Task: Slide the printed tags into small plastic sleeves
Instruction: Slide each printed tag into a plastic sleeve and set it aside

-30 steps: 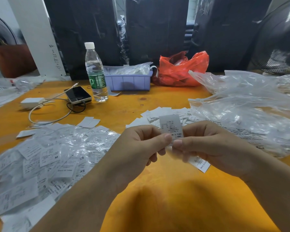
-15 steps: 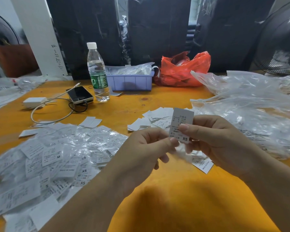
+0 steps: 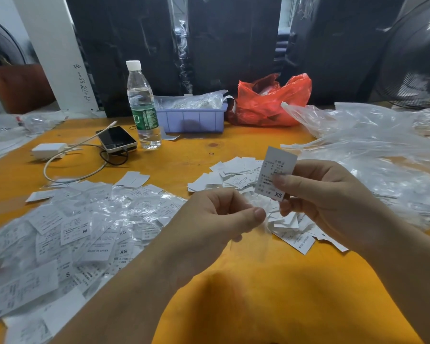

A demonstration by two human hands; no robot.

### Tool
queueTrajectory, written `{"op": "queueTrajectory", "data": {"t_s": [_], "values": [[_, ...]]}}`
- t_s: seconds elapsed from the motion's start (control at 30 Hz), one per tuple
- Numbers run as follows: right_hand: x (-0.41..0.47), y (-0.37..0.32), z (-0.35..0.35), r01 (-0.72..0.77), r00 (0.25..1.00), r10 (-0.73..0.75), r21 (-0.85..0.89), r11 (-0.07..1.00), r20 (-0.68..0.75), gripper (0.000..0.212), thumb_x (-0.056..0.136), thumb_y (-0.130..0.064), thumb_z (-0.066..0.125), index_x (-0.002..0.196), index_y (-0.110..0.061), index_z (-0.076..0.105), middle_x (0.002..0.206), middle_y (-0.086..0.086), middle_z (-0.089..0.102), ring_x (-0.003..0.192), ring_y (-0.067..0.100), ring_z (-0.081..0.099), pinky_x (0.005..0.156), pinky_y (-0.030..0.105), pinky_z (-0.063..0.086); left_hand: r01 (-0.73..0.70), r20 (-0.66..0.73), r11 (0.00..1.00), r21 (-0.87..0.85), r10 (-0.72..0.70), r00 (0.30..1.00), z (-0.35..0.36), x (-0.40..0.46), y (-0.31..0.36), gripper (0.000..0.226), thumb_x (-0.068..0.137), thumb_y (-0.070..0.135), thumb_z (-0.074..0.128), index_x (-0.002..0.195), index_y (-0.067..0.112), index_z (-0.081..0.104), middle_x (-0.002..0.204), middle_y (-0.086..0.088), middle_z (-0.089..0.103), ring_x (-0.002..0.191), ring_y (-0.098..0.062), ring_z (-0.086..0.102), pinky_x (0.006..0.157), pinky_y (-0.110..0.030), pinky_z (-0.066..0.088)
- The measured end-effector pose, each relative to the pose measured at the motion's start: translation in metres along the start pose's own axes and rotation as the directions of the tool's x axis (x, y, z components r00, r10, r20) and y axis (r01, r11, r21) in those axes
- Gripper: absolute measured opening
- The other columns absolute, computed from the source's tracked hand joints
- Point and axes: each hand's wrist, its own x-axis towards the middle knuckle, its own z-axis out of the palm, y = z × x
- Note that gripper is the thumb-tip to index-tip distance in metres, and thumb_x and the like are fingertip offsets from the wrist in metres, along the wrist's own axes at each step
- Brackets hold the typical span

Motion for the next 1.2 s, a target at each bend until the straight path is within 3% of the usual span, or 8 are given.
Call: {"op": "queueTrajectory", "data": {"t_s": [0.07,0.3,0.5,0.67,0.83,0.93,1.03,1.2], "values": [[-0.0007,-0.0020,-0.0033,0.028,0.999,-0.026,-0.052,0.998,0.041,0.020,0.077,-0.023,0.074,0.094,-0.013,0.078,0.093,0.022,0.069,0.072,0.027,0.053,0.059,0.023,0.051,-0.007,0.059,1.000,-0.017,0.008,0.998,0.0010,-0.0009,0.0010,0.020,0.069,0.034,0.076,0.068,0.016,0.066,0.061,0.006,0.059,0.054,-0.005,0.052,0.050,-0.013,0.040],[-0.0008,-0.0026,-0.0068,0.057,0.982,-0.035,-0.114,0.992,0.187,0.025,0.077,-0.030,0.069,0.094,-0.014,0.077,0.085,0.006,0.073,0.071,0.023,0.055,0.059,0.023,0.049,-0.029,0.151,1.000,0.006,0.027,0.988,0.0026,-0.0025,0.0024,0.017,0.072,0.032,0.075,0.060,0.027,0.064,0.062,0.006,0.057,0.055,-0.005,0.051,0.051,-0.012,0.039],[0.0007,-0.0017,-0.0089,0.112,0.985,-0.091,-0.142,0.984,0.149,0.016,0.079,-0.029,0.070,0.089,-0.021,0.079,0.087,0.011,0.072,0.071,0.029,0.054,0.059,0.026,0.049,-0.030,0.174,0.999,0.020,0.026,0.984,0.0019,-0.0027,0.0025,0.016,0.071,0.033,0.076,0.061,0.028,0.064,0.062,0.006,0.056,0.056,-0.007,0.050,0.052,-0.013,0.039],[0.0012,-0.0003,-0.0084,0.144,0.980,-0.116,-0.180,0.973,0.159,0.022,0.075,-0.040,0.067,0.088,-0.027,0.079,0.089,0.013,0.071,0.071,0.036,0.054,0.060,0.029,0.050,-0.036,0.185,0.998,0.049,0.026,0.982,0.0022,-0.0030,0.0019,0.018,0.072,0.034,0.076,0.061,0.027,0.063,0.062,0.005,0.055,0.057,-0.009,0.048,0.052,-0.014,0.038],[0.0023,0.0011,-0.0082,0.176,0.978,-0.151,-0.179,0.968,0.145,0.025,0.075,-0.041,0.067,0.089,-0.024,0.078,0.091,0.016,0.071,0.071,0.039,0.052,0.059,0.028,0.049,-0.039,0.196,0.998,0.056,0.027,0.980,0.0022,-0.0031,0.0018,0.017,0.071,0.034,0.076,0.064,0.025,0.064,0.061,0.006,0.054,0.057,-0.010,0.047,0.052,-0.015,0.038],[0.0020,0.0013,-0.0081,0.184,0.974,-0.155,-0.176,0.967,0.167,0.032,0.077,-0.051,0.073,0.092,-0.024,0.078,0.092,0.016,0.070,0.074,0.043,0.051,0.060,0.028,0.049,-0.038,0.207,0.998,0.052,0.027,0.978,0.0021,-0.0033,0.0017,0.018,0.070,0.034,0.077,0.064,0.024,0.064,0.060,0.008,0.054,0.057,-0.009,0.047,0.052,-0.015,0.037],[0.0014,0.0005,-0.0079,0.194,0.972,-0.165,-0.177,0.965,0.168,0.031,0.075,-0.055,0.072,0.090,-0.028,0.078,0.091,0.011,0.072,0.073,0.039,0.053,0.060,0.029,0.049,-0.040,0.219,0.998,0.043,0.030,0.975,0.0018,-0.0033,0.0017,0.018,0.071,0.032,0.078,0.065,0.022,0.064,0.060,0.008,0.054,0.057,-0.008,0.046,0.052,-0.015,0.037],[0.0018,0.0007,-0.0089,0.197,0.972,-0.167,-0.187,0.962,0.165,0.024,0.078,-0.045,0.069,0.088,-0.024,0.078,0.088,0.007,0.072,0.070,0.027,0.055,0.059,0.028,0.049,-0.043,0.206,0.999,0.033,0.035,0.978,0.0023,-0.0035,0.0021,0.017,0.070,0.030,0.078,0.065,0.023,0.064,0.059,0.005,0.052,0.057,-0.011,0.042,0.051,-0.016,0.035]]}}
